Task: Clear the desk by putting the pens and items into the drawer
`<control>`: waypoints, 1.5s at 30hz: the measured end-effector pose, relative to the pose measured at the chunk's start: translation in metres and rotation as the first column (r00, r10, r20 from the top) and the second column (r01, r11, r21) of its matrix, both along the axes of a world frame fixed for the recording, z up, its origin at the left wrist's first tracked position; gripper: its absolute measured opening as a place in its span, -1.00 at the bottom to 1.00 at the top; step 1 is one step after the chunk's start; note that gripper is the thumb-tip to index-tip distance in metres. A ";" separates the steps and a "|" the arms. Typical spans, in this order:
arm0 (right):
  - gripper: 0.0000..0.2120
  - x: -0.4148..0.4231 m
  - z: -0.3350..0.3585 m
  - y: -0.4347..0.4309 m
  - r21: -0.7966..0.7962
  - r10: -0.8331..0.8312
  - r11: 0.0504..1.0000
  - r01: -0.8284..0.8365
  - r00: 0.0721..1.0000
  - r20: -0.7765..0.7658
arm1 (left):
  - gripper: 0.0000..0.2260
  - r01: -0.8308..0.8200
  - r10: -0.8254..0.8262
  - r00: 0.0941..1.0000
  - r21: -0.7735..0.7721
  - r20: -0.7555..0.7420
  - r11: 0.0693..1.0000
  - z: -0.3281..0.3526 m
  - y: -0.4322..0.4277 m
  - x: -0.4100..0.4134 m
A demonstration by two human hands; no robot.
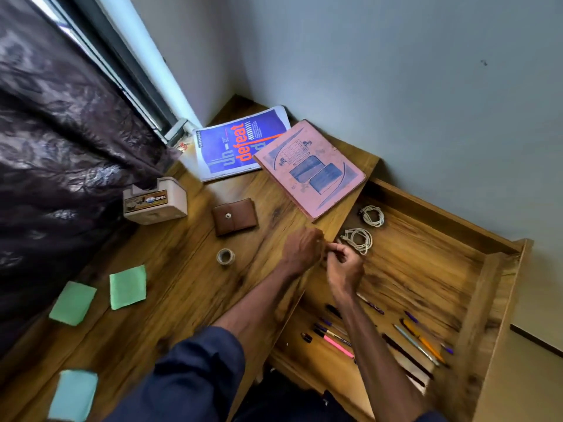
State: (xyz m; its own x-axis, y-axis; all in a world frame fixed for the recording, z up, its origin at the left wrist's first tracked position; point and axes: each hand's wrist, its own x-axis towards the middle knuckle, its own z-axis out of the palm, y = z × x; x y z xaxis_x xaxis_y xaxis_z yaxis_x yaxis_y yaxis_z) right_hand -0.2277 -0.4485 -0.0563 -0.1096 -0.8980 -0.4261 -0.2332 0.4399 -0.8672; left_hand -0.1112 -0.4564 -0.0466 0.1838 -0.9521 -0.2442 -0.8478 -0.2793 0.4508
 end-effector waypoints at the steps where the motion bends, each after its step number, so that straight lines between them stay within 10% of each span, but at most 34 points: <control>1: -0.77 0.007 0.000 0.008 0.012 0.068 0.998 -0.068 0.998 -0.011 | -0.85 -0.085 0.083 0.996 -0.044 -0.041 0.995 -0.001 0.013 0.008; 7: -0.82 0.059 0.005 0.039 0.033 0.376 0.927 -0.375 0.926 -0.028 | -0.79 -0.548 0.575 0.815 -0.227 0.069 0.805 -0.008 0.103 0.094; 15: -0.75 0.145 0.020 0.009 -0.126 0.646 0.710 -0.693 0.711 -0.277 | -0.62 -0.616 0.616 0.787 -0.019 0.025 0.788 -0.014 0.151 0.140; 23: -0.39 0.226 0.013 -0.051 0.053 0.803 0.216 -0.975 0.146 -0.577 | -0.63 -0.654 0.637 0.756 -0.128 -0.149 0.746 -0.003 0.171 0.132; 28: -0.41 0.228 0.000 -0.038 0.141 0.640 0.222 -0.965 0.035 -0.768 | -0.63 -0.664 0.647 0.744 -0.076 -0.167 0.744 -0.018 0.188 0.137; 39: -0.47 0.123 -0.001 0.006 0.056 0.717 0.590 -0.805 0.491 -0.495 | -0.60 -0.595 0.578 0.796 -0.060 -0.177 0.801 -0.019 0.175 0.112; 45: -0.59 0.019 0.008 0.002 -0.019 0.491 0.860 -0.510 0.837 -0.243 | -0.59 -0.429 0.376 0.877 -0.136 -0.299 0.893 -0.017 0.138 0.056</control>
State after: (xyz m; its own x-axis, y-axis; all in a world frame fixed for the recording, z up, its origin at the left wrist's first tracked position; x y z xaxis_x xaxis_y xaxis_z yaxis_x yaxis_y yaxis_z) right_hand -0.2091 -0.4468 -0.0487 0.2809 -0.8855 -0.3700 -0.5927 0.1432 -0.7926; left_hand -0.0555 -0.3188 -0.0637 0.5175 -0.8413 -0.1565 -0.5264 -0.4571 0.7169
